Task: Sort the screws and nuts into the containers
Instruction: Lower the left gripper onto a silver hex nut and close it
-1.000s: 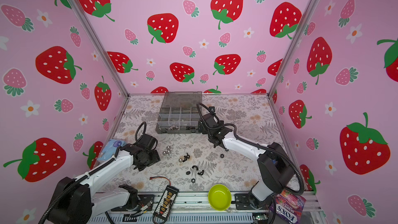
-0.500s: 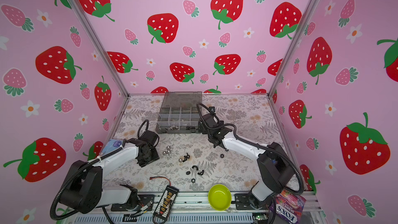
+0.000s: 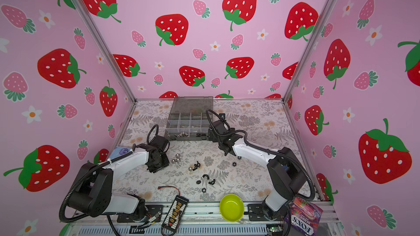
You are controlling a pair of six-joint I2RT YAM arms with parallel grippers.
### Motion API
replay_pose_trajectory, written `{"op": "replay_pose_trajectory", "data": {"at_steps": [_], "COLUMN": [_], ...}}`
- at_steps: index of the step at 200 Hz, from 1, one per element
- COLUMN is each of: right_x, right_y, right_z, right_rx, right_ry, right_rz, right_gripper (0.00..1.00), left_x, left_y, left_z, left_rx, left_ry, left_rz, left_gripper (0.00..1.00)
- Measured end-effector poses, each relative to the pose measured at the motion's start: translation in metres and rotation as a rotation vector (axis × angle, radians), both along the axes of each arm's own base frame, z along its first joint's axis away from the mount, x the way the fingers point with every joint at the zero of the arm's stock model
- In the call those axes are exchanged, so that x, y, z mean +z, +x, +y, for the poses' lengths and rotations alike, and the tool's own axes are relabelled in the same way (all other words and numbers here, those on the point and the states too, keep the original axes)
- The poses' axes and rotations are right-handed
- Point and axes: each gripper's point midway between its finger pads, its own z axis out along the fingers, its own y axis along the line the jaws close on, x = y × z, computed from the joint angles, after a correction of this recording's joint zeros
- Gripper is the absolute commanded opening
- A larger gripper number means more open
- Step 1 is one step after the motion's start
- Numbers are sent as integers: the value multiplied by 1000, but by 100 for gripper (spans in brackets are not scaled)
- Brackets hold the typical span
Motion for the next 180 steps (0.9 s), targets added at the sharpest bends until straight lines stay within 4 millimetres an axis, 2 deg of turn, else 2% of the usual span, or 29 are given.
{"op": "replay_pose_trajectory", "data": {"at_steps": [53, 120, 154, 180], "right_x": [0, 0, -1, -2], "right_y": [0, 1, 1, 1], "right_z": [0, -1, -2, -3], "right_rx": [-4, -11, -13, -15], "right_ry": [8, 11, 9, 8], "right_rz": [3, 6, 8, 11], "right_gripper": [100, 100, 100, 100], "left_x": [0, 3, 3, 3], "left_y": [0, -5, -5, -6], "left_z": [0, 1, 1, 2], "left_rx": [16, 26, 29, 30], "left_ry": [-2, -5, -6, -6], "left_rz": [0, 7, 5, 5], "left_gripper": [41, 28, 28, 32]}}
